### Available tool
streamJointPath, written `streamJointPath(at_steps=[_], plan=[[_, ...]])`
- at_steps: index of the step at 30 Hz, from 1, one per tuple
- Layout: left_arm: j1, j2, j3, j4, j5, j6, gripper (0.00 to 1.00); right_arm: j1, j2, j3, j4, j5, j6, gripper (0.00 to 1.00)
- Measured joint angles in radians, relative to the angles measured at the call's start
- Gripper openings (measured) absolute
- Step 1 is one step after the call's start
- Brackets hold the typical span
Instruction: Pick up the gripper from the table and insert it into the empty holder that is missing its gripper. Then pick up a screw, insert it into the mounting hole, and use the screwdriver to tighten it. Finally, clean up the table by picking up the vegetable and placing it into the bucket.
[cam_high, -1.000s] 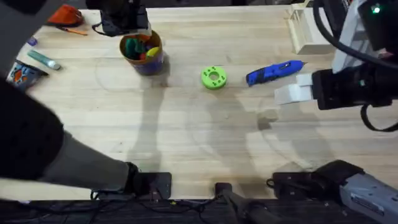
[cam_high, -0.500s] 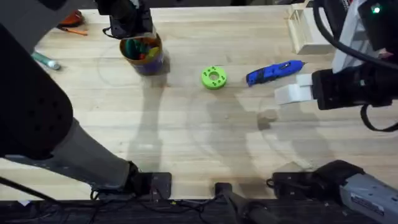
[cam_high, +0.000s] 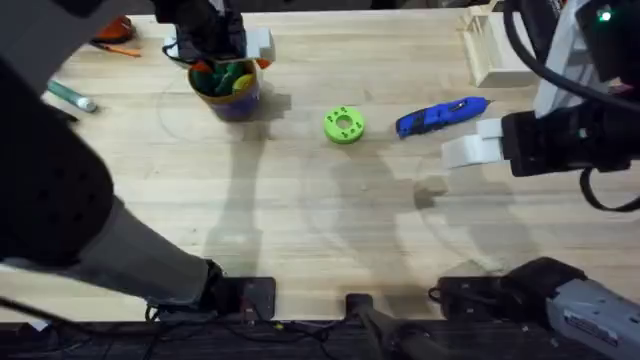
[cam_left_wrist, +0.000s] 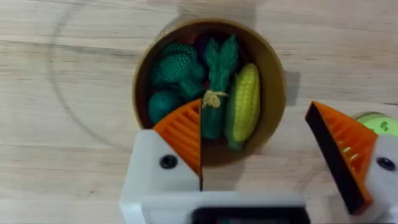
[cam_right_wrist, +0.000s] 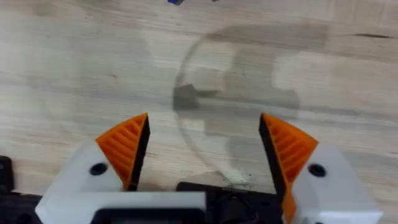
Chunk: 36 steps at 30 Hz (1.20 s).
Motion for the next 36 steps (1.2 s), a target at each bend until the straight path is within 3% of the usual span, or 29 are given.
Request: streamJointPath(at_steps=[6,14,17,21,28,32,36], plan=[[-0.011,-0.159,0.0,-0.068,0.0,0.0,0.986,0.0,0.0,0.0,0.0,0.0,0.0,0.994],[-0.018,-0.375,0.004,-0.292,-0.009,0.008,0.987,0.0,0.0,0.0,0.0,0.0,0.0,0.993],[-0.04,-0.433,-0.013,-0.301,-0.025,0.005,0.988,0.0,0.0,0.0,-0.001,0.0,0.0,0.994],[-0.104,-0.551,-0.115,-0.269,-0.034,-0.023,0.988,0.0,0.0,0.0,-0.007,0.0,0.0,0.994],[-0.244,-0.746,-0.385,-0.171,-0.057,-0.134,0.988,0.0,0.0,0.0,-0.007,0.0,0.0,0.993],[-0.329,-0.797,-0.527,-0.141,-0.082,-0.212,0.986,0.0,0.0,0.0,-0.007,0.0,0.0,0.994],[-0.373,-0.801,-0.604,-0.142,-0.107,-0.263,0.988,0.0,0.0,0.0,-0.007,0.0,0.0,0.995]])
